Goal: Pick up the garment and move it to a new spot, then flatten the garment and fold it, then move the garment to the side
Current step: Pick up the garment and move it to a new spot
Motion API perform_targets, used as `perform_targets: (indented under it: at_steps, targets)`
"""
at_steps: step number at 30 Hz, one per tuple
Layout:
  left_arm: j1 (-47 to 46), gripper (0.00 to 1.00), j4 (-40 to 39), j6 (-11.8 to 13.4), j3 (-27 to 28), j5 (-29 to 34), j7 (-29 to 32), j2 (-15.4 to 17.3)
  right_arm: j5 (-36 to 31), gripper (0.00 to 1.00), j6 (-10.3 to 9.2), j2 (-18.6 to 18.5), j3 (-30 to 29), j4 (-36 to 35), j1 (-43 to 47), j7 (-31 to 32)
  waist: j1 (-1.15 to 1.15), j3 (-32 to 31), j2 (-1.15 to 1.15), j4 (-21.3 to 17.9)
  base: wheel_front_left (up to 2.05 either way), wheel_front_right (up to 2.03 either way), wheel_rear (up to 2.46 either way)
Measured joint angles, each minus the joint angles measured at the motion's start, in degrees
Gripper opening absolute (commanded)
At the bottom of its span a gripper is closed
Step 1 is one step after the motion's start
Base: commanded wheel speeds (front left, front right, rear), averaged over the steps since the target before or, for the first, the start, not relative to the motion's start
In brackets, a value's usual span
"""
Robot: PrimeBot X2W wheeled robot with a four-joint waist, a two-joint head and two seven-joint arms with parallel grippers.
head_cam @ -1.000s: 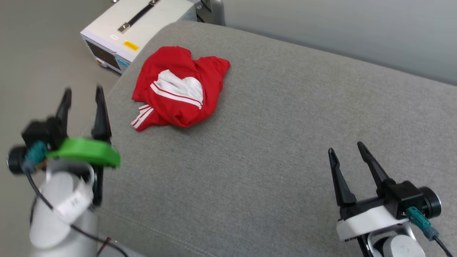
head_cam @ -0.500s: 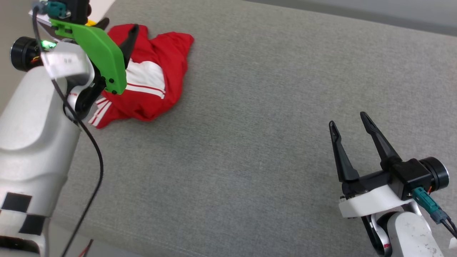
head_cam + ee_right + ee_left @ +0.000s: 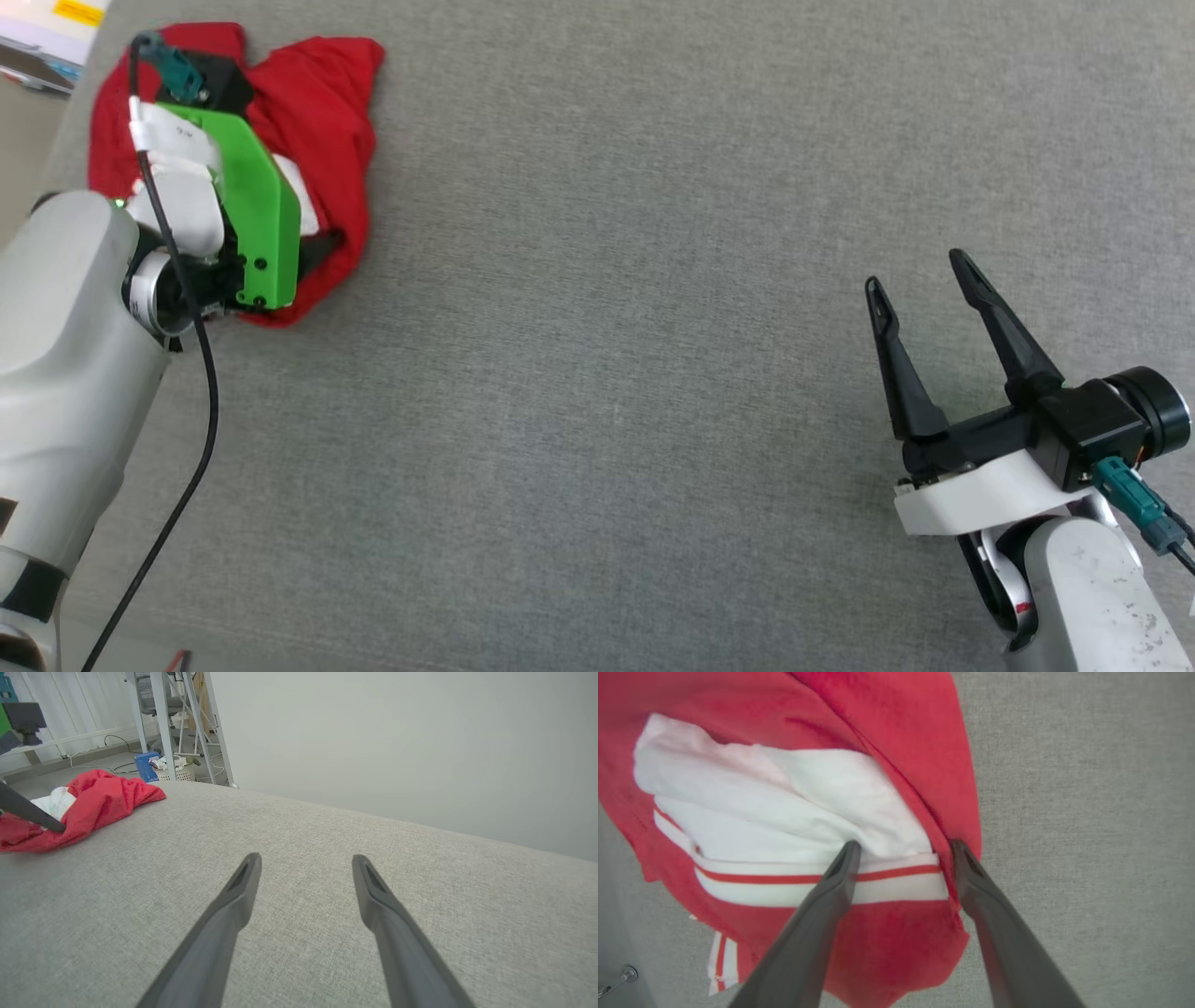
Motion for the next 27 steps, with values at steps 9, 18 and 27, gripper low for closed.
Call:
perform_targets:
  at_steps: [9,18,27]
  targets:
    - [0.7,0.22,4.5,0.0,-3.8,-3.0,-1.9,0.5,0.1,1.00,0.00,-0.5,-0.1,1.1,-0.7,0.0,0.00,3.4,0.00,-2.1,0.00,0.00,0.00]
    - [-0.6,0.00,5.2,0.0,-8.4,-0.5,-15.5,1.5,0.9,1.00,0.00,0.1,-0.4,2.4,-0.4,0.0,0.00,0.2,0.00,-2.0,0.00,0.00,0.00]
    - [-8.8,0.00,-1.2,0.0,-12.0,4.6,-25.6,3.2,1.5,1.00,0.00,1.9,-1.8,2.5,1.9,0.0,-0.01,-5.8,0.00,-1.8,0.00,0.00,0.00]
